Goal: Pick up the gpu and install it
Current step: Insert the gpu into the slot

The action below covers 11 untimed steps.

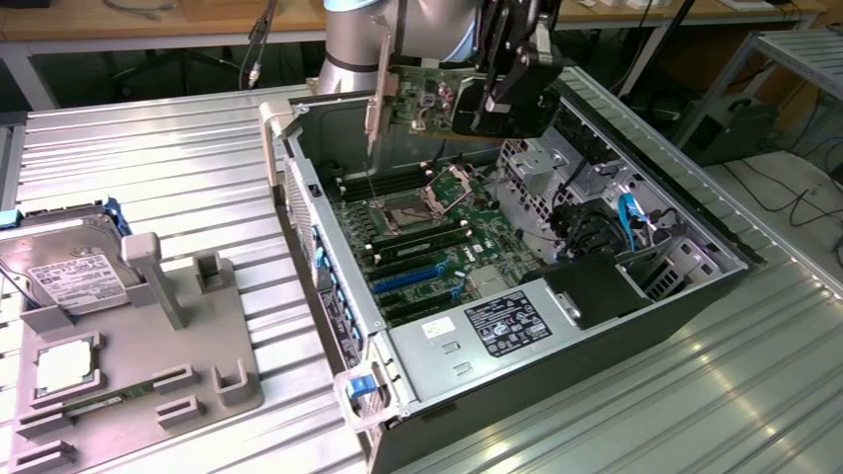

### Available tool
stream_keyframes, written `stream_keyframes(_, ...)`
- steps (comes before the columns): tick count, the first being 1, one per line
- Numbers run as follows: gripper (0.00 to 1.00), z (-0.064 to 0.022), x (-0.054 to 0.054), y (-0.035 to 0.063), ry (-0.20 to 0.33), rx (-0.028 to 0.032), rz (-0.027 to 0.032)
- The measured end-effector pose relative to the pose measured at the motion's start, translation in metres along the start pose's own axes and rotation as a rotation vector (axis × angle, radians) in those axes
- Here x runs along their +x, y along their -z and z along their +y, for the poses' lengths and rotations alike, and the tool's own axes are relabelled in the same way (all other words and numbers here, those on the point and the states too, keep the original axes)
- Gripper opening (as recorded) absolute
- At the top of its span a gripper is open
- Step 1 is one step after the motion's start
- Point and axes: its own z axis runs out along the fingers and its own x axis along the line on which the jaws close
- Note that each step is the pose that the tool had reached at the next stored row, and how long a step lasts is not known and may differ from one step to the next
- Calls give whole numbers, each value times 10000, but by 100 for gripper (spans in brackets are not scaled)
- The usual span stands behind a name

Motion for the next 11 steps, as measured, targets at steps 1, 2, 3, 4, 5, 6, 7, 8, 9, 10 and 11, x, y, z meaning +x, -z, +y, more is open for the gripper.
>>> stream_keyframes(1,28,0,0,0,100,-1,5)
stream_keyframes(2,28,0,0,-1,188,-2,6)
stream_keyframes(3,28,0,0,-2,289,-1,7)
stream_keyframes(4,28,-1,1,-2,370,4,10)
stream_keyframes(5,28,-1,1,-4,437,6,12)
stream_keyframes(6,28,-1,2,-5,509,9,9)
stream_keyframes(7,28,-1,2,-7,588,9,4)
stream_keyframes(8,28,-1,2,-9,704,8,-2)
stream_keyframes(9,28,-1,2,-13,788,9,-9)
stream_keyframes(10,28,-2,2,-17,855,18,-11)
stream_keyframes(11,28,-2,2,-22,892,33,-13)
